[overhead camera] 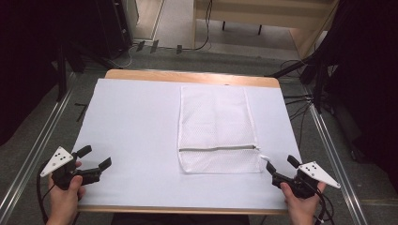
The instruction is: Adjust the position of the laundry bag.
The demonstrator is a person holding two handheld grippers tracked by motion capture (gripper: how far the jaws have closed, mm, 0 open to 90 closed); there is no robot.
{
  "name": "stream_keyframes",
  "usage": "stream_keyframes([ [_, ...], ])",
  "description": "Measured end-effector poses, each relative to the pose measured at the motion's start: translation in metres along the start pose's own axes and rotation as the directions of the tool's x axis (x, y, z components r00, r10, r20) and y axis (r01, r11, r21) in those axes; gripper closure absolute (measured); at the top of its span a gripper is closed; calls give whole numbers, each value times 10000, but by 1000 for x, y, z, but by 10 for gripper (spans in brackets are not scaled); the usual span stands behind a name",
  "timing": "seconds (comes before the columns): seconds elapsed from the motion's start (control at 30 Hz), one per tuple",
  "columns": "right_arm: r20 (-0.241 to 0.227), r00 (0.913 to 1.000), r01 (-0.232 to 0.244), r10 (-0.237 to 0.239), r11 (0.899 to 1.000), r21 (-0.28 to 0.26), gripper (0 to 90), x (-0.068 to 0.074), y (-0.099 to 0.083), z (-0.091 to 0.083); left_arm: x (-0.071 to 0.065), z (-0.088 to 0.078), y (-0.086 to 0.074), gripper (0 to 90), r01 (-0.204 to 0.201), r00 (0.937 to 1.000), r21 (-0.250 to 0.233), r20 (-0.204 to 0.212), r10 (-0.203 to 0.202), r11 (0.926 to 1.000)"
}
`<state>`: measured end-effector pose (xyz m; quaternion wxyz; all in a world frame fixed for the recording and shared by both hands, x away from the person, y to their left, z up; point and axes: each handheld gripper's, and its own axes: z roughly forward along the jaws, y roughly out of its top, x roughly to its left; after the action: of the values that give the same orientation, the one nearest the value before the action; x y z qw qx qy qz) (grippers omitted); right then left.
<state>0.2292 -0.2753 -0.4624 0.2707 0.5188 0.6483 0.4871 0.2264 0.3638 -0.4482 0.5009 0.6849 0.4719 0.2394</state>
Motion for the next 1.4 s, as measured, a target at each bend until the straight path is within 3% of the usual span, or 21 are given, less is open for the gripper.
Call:
stream_keyframes([
  [0.03,23,10000,-47,47,10000,19,131,1,0,0,-4,3,0,157,50,9996,82,-290,-48,10000],
  [0.1,40,10000,-15,15,10000,40,132,1,0,1,-7,4,0,170,176,9995,76,-279,-174,9998],
  [0.23,-91,9998,-197,197,9998,-39,135,3,1,-2,-16,13,1,251,1174,9924,-121,383,-1169,9930],
  [0.33,-99,9999,-110,110,9999,-84,137,6,3,-4,-34,29,6,320,775,9960,21,447,-775,9970],
  [0.5,-49,10000,6,-6,10000,-36,138,7,3,-1,-57,48,12,381,625,9936,311,927,-651,9976],
  [0.57,-41,10000,-34,34,10000,74,140,6,2,1,-71,62,15,435,603,9875,621,1416,-686,9962],
  [0.6,-39,10000,-19,19,10000,70,141,6,2,1,-71,62,15,453,603,9875,621,1416,-686,9962],
  [0.67,-28,10000,-25,25,10000,87,144,6,2,2,-89,79,18,486,451,9802,970,1879,-628,9943],
  [0.8,-64,10000,22,-21,9999,132,145,8,2,3,-107,101,20,522,218,9766,1386,2089,-508,9901],
  [0.83,-110,9999,62,-60,9998,173,146,9,1,3,-113,114,22,539,153,9777,1670,2041,-498,9858],
  [0.87,-110,9999,62,-60,9998,173,146,9,1,3,-113,114,22,546,153,9777,1670,2041,-498,9858],
  [0.9,-119,9999,95,-93,9998,190,147,10,1,4,-117,128,25,553,424,9780,1941,1923,-804,9801],
  [0.93,-119,9999,95,-93,9998,190,147,10,1,4,-117,128,25,556,424,9780,1941,1923,-804,9801],
  [1.0,-107,9999,136,-134,9997,188,149,11,1,4,-121,145,28,575,777,9831,2063,1469,-1094,9754],
  [1.07,-104,9998,155,-153,9997,185,149,10,1,4,-123,150,29,586,808,9841,2168,1376,-1124,9729],
  [1.1,-89,9999,127,-125,9997,211,150,9,0,4,-125,160,29,592,872,9854,2388,1221,-1190,9671],
  [1.13,-89,9999,127,-125,9997,211,150,9,0,4,-125,160,29,595,872,9854,2388,1221,-1190,9671],
  [1.2,-61,9999,89,-87,9997,242,150,8,0,5,-129,172,30,602,969,9867,2815,986,-1292,9547],
  [1.23,-61,9999,89,-87,9997,242,150,8,0,5,-129,172,30,606,969,9867,2815,986,-1292,9547],
  [1.27,-62,9999,85,-84,9997,242,151,8,-1,5,-131,178,29,609,1006,9867,3143,906,-1353,9440],
  [1.4,-45,9999,126,-124,9996,248,151,9,-1,4,-139,184,27,626,936,9873,3406,896,-1315,9355],
])
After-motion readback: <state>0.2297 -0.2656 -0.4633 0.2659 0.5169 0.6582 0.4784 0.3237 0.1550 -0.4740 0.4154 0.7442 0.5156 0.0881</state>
